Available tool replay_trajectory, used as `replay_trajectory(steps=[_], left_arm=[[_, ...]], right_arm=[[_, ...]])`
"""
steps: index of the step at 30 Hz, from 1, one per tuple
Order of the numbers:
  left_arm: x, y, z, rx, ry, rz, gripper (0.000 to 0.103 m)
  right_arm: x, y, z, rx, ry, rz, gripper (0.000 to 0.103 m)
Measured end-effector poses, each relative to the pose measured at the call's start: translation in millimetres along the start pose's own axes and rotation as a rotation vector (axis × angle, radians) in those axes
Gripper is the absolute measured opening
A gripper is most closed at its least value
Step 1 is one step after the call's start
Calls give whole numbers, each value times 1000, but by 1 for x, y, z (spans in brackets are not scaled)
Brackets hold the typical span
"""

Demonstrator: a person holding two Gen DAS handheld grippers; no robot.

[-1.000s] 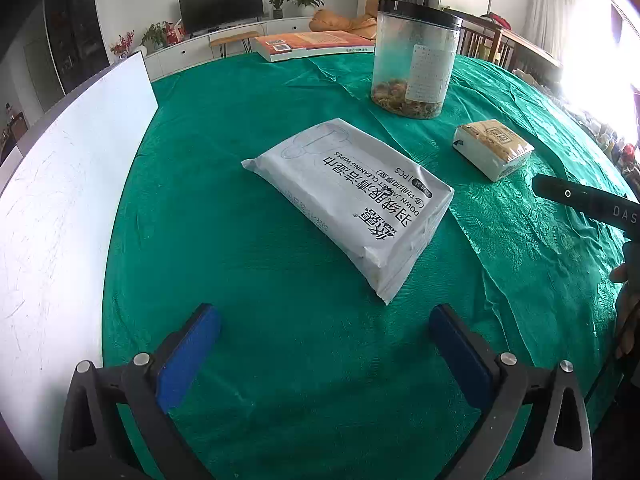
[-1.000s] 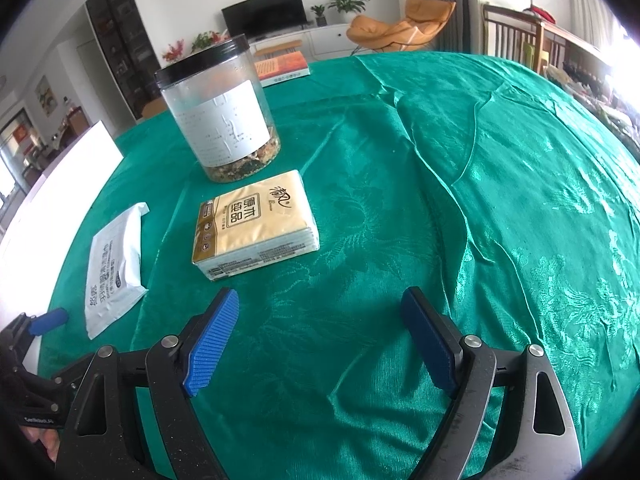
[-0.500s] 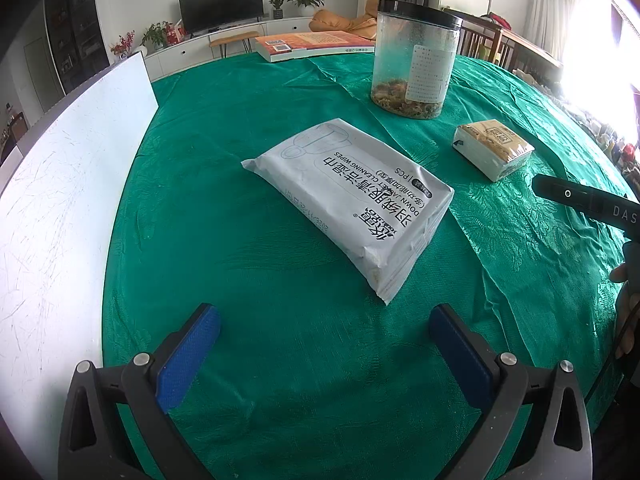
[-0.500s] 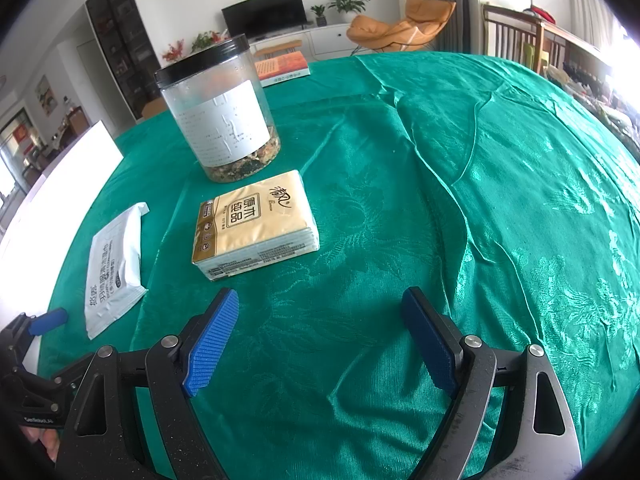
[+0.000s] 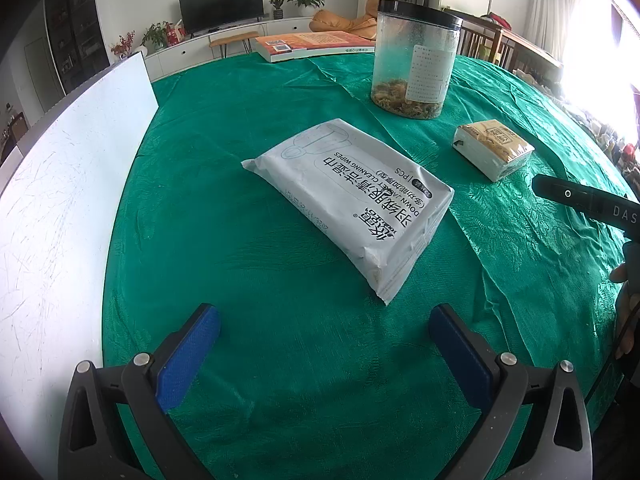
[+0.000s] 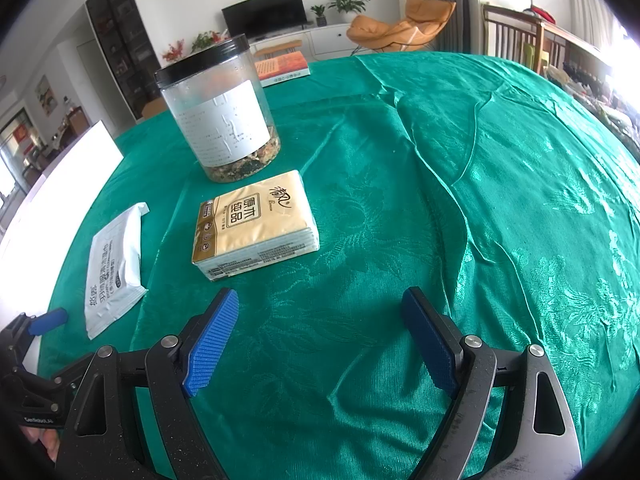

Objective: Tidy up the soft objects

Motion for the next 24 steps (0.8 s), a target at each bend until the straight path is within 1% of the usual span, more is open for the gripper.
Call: replay_trajectory(steps=[11, 13, 15, 17, 19, 20, 21, 23, 24], left_arm=[[0, 0, 0, 0, 0, 0, 103], [0, 0, 0, 0, 1, 0, 103], [0, 0, 0, 0, 1, 0, 103], [0, 0, 0, 0, 1, 0, 103], [0, 0, 0, 0, 1, 0, 103], [0, 0, 0, 1, 1, 0, 103], [0, 0, 0, 1, 1, 0, 103], [0, 0, 0, 1, 1, 0, 103], [0, 0, 0, 1, 1, 0, 103]], right_arm=[[-1, 1, -1, 14, -3, -13, 86], [-6, 8, -4, 60, 16, -44, 85], [-17, 16, -7, 130, 63, -100, 85], [-21, 17, -10, 163, 84, -110, 86], [-17, 2, -11, 134, 59, -146, 86], [-12, -12, -10, 96, 37, -173, 86], [-6, -28, -8, 43, 13, -179, 86], [8, -53, -7, -66, -14, -127, 85], [18, -59, -9, -114, -29, -78, 85]])
Point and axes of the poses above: each gripper's, at about its wrist camera, not at the fingertips, and x roughly the way its jaws point, y to its right, z to its underside, the point moved 2 cm from there along x, roughly the way its jaws point, and after that the axes turned 7 degrees about y, right-handed, at the moved point
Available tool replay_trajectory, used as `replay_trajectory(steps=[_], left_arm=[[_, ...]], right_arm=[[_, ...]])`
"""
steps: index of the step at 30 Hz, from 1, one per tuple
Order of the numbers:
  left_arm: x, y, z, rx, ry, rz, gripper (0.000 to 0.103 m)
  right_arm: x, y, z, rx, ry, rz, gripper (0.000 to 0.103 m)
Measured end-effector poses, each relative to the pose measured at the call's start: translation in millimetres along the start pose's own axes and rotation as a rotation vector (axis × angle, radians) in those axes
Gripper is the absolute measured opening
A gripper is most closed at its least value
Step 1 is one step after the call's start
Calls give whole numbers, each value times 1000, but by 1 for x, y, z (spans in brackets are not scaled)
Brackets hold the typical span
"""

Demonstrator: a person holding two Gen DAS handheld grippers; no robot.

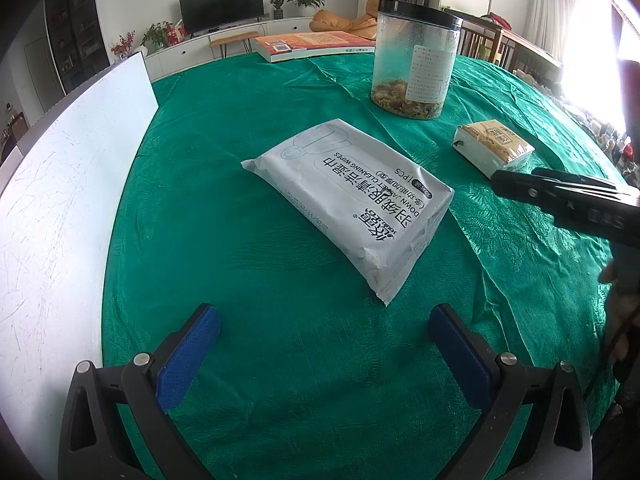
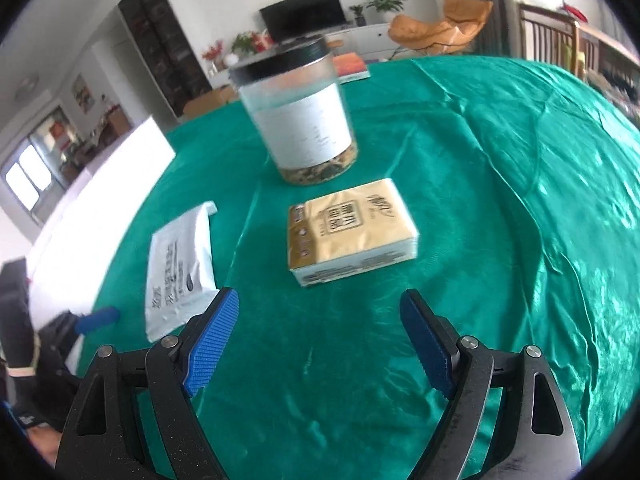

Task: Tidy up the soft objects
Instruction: 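Grasp the white wipes bag with the left gripper while the right gripper grasps the tissue pack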

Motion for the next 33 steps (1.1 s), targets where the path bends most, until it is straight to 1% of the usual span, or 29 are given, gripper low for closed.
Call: replay_trajectory(steps=[1, 2, 3, 4, 5, 6, 7, 9, 10, 11, 12, 13, 15, 16, 17, 19, 20, 21, 22, 23, 24, 25, 26, 28, 29, 31, 32, 33], left_arm=[[0, 0, 0, 0, 0, 0, 103], [0, 0, 0, 0, 0, 1, 103], [0, 0, 0, 0, 0, 2, 103], [0, 0, -1, 0, 0, 2, 103], [0, 0, -1, 0, -1, 2, 103], [0, 0, -1, 2, -4, 3, 103], [1, 0, -3, 0, -19, 4, 103], [4, -2, -11, -63, -49, 7, 103], [6, -2, -17, -110, -51, 35, 103], [9, 0, -25, -156, -53, 66, 103], [16, 3, -34, -195, -65, 88, 103], [24, 7, -44, -225, -84, 92, 103], [41, 17, -65, -260, -111, 105, 103], [50, 21, -74, -262, -117, 66, 103], [60, 25, -82, -244, -125, 7, 103], [79, 36, -91, -137, -160, -117, 103], [79, 38, -94, -116, -135, -108, 103], [80, 36, -93, -116, -144, -95, 103], [79, 32, -93, -116, -135, -86, 102], [77, 27, -92, -110, -117, -82, 96], [73, 23, -92, -100, -94, -79, 82], [70, 19, -93, -92, -75, -67, 74], [70, 15, -94, -86, -84, -64, 73], [71, 9, -96, -75, -93, -48, 71], [70, 7, -97, -70, -95, -38, 70], [65, 1, -101, -82, -92, -10, 69], [60, -2, -103, -92, -80, 6, 69], [53, -6, -108, -102, -61, 18, 69]], right_arm=[[8, 5, -3, -24, -7, 91, 84], [13, 20, -7, 2, -9, 187, 84], [12, 42, -13, 77, 2, 260, 83], [5, 65, -16, 161, 31, 311, 83], [-6, 84, -17, 237, 63, 324, 85], [-18, 98, -16, 294, 89, 304, 85], [-27, 106, -12, 319, 106, 273, 85], [-44, 107, 3, 299, 132, 253, 85], [-49, 104, 11, 297, 130, 252, 85], [-50, 105, 12, 322, 119, 231, 85], [-53, 103, 11, 335, 139, 196, 85], [-57, 100, 9, 324, 164, 187, 85], [-55, 92, 4, 271, 167, 210, 85], [-53, 88, 4, 252, 161, 208, 85], [-51, 86, 4, 242, 154, 202, 85], [-52, 86, 3, 240, 161, 189, 85], [-54, 88, 2, 249, 171, 180, 85], [-54, 92, 0, 266, 173, 167, 85], [-51, 96, -4, 287, 158, 152, 85], [-44, 100, -12, 306, 125, 135, 85], [-37, 103, -22, 316, 88, 122, 85], [-27, 103, -33, 311, 48, 113, 85], [-14, 102, -46, 296, 1, 105, 85], [9, 96, -68, 261, -48, 99, 85], [23, 93, -75, 238, -77, 116, 85], [53, 91, -77, 179, -193, 170, 84], [61, 94, -76, 166, -222, 201, 78], [58, 98, -78, 164, -200, 230, 54]])
Point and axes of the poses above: each gripper's, at about its wrist camera, not at the fingertips, and x roughly the way its jaws point, y to its right, z to its underside, the point moved 2 cm from there along x, roughly the way its jaws point, and after that the axes turned 7 degrees about y, right-handed, at the moved point
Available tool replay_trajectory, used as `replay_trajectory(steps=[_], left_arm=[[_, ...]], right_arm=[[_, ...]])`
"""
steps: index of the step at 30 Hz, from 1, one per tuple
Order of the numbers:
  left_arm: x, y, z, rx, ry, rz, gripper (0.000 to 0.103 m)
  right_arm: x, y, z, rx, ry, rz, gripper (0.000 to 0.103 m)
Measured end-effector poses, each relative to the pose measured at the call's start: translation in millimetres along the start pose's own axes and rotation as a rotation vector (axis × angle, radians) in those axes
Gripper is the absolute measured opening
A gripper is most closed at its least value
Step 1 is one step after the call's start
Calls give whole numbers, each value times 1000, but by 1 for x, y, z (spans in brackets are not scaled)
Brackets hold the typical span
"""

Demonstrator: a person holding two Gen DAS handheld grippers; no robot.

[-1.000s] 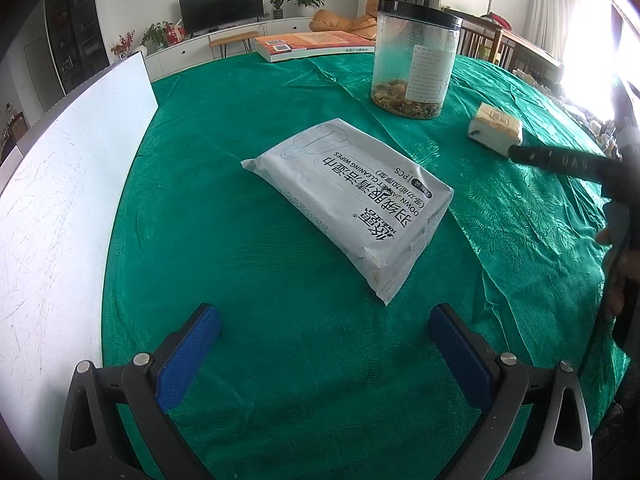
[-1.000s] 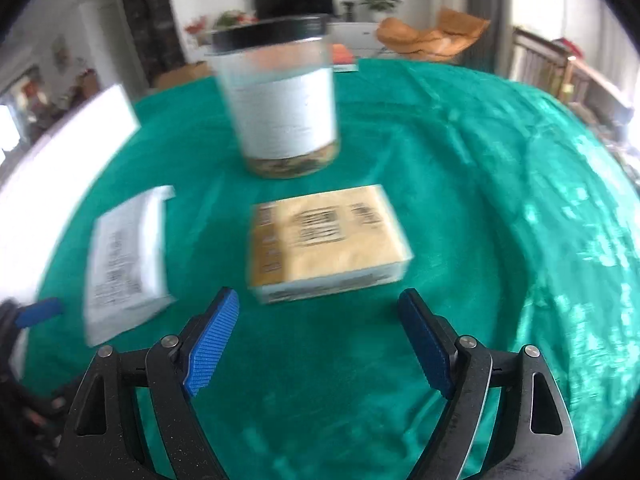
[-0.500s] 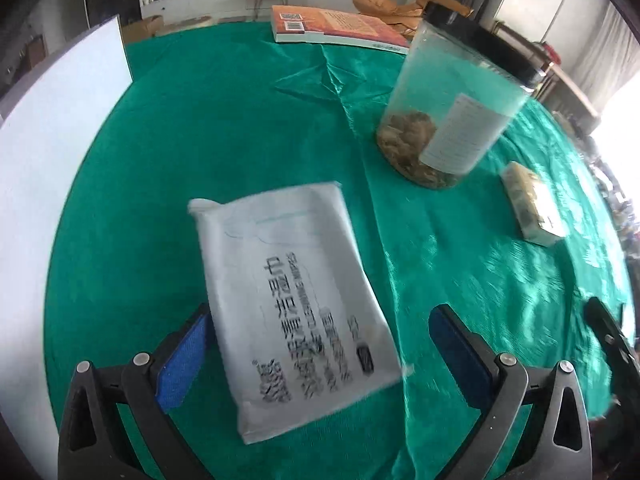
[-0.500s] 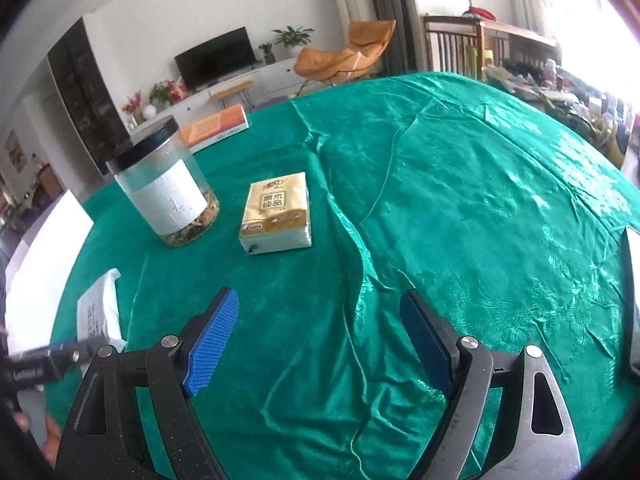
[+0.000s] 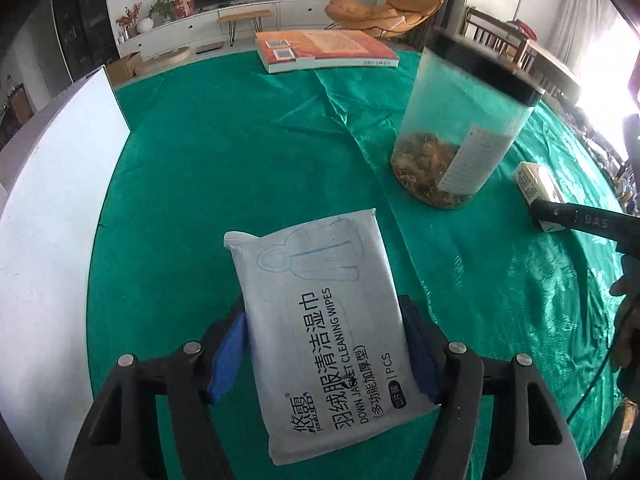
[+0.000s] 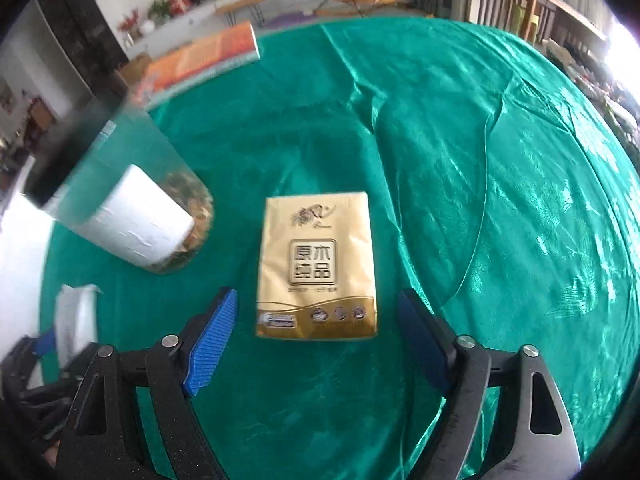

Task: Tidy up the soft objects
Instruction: 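Grasp the white wipes bag with the left gripper while the right gripper grasps the tissue pack, then carry the wipes bag and tissue pack into the white box and open both grippers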

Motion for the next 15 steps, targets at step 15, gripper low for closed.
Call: replay_trajectory(steps=[15], left_arm=[[-218, -161, 17, -158, 258, -70, 70]], right_arm=[[-223, -186, -14, -246, 256, -462, 56]])
Point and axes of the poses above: each gripper's, at about its wrist camera, not at the fingertips, and x roughly the way its jaws point, y to its right, z to its underside, the point moved 2 cm from there along x, roughly the way its jaws point, and after that the axes turned 7 degrees about y, right-handed, at the moved point
